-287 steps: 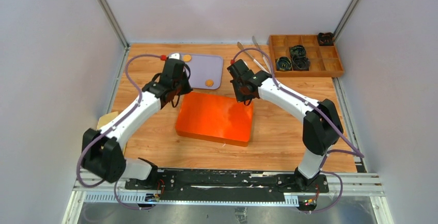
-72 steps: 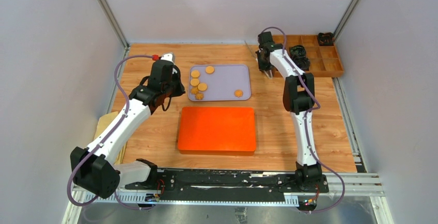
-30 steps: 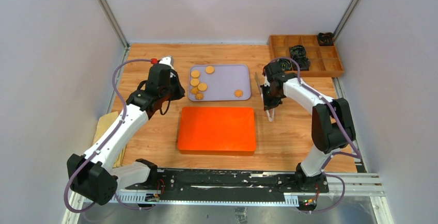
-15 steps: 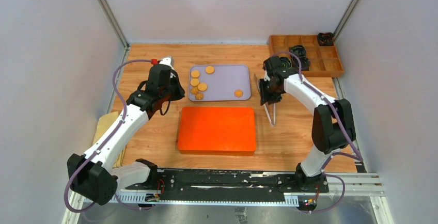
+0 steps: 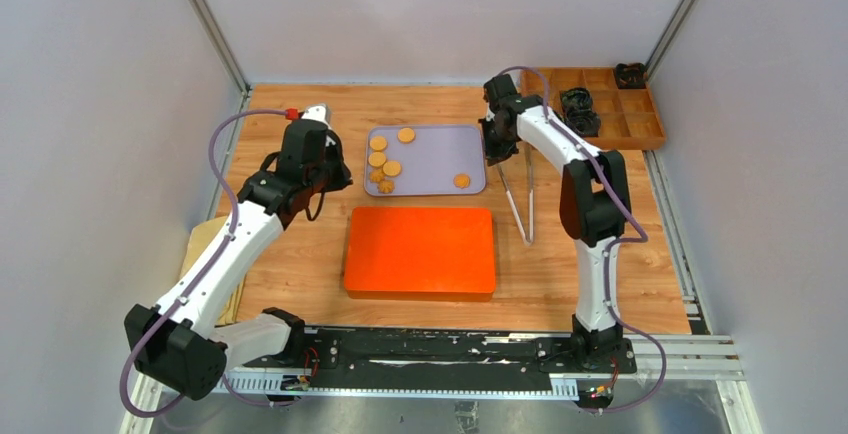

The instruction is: Pack the cookies

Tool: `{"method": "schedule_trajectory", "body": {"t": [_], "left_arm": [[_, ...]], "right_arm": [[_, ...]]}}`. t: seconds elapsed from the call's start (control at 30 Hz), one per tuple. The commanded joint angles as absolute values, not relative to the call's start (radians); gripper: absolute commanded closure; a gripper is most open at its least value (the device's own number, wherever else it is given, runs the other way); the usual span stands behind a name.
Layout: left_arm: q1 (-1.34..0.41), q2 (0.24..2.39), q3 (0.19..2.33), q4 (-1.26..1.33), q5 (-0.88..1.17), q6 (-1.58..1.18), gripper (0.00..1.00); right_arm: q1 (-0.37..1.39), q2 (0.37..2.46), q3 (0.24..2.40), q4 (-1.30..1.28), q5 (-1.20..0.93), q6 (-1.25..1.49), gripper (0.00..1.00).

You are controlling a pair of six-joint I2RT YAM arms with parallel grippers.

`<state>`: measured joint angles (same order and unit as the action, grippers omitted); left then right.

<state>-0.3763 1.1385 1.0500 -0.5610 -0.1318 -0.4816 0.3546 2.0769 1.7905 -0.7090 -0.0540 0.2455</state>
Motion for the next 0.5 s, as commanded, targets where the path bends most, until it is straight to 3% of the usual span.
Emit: {"method": "schedule_trajectory", "body": {"t": [0.0,0.47], "left_arm": [[-0.377,1.096,1.126,-0.605,-0.17,-0.453,0.98],[-0.377,1.052,1.102,-0.623,-0.19,-0.448,0.98]], "right_arm": [[0.367,2.161,1.871,-0.794,-0.028,0.222,1.0],[0.368,2.378,2.065,-0.807,0.067,0.204,1.0]]}}
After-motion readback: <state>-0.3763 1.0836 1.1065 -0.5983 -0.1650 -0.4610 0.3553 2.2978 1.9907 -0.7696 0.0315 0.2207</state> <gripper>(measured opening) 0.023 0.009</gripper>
